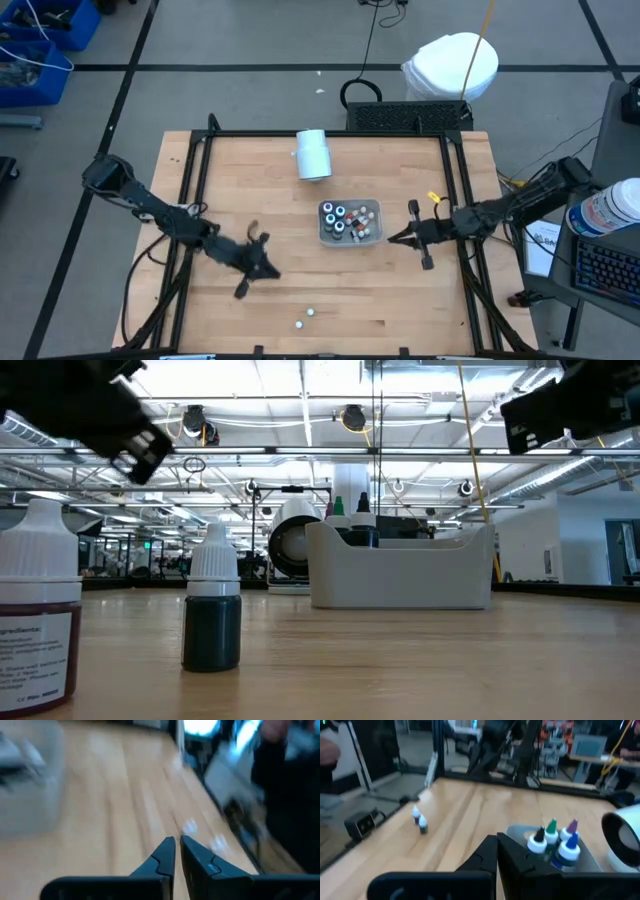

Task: Pick & Place food coloring
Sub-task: Put the red food coloring bottle into the gray bin

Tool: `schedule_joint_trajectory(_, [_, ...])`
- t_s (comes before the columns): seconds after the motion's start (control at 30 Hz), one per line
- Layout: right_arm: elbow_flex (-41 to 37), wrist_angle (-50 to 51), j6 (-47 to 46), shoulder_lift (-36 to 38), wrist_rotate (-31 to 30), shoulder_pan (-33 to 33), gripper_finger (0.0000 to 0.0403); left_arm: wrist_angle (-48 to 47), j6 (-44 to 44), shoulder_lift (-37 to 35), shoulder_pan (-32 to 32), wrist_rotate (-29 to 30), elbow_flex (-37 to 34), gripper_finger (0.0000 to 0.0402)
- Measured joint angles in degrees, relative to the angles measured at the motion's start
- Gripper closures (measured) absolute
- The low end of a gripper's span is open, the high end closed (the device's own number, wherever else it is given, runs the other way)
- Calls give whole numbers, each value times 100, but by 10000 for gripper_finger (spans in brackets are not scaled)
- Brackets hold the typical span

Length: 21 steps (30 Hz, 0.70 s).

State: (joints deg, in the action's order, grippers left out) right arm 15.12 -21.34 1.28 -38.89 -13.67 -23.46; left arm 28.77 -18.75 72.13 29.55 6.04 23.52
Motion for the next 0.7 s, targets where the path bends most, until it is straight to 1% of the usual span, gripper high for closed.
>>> schedule_joint_trajectory(0.07, [-209,-488,158,1,9,-78,402,-834,-238,235,296,129,475,377])
schedule_joint_trajectory(0.17, [-240,-773,262,21,23,-105,402,-2331,-858,550,687,675,1492,396])
schedule_joint_trajectory(0.23, [-239,-770,236,35,22,-129,402,-3228,-1370,889,967,982,2221,394])
schedule_joint_trajectory(0.3, [-239,-613,188,31,35,-166,402,-4008,-1760,1242,1238,1142,2909,393])
schedule_joint_trajectory(0.37, [-241,-478,136,22,32,-206,402,-4568,-2106,1598,1464,1298,3600,393])
schedule_joint_trajectory(0.43, [-241,-428,114,12,31,-216,402,-5156,-2556,1936,1656,1675,4180,394])
schedule_joint_trajectory(0.53, [-241,-412,70,11,37,-216,402,-5657,-3067,2446,1927,2237,4900,396])
schedule_joint_trajectory(0.7, [-241,-408,63,11,42,-216,402,-5808,-3449,3254,2332,2909,5836,391])
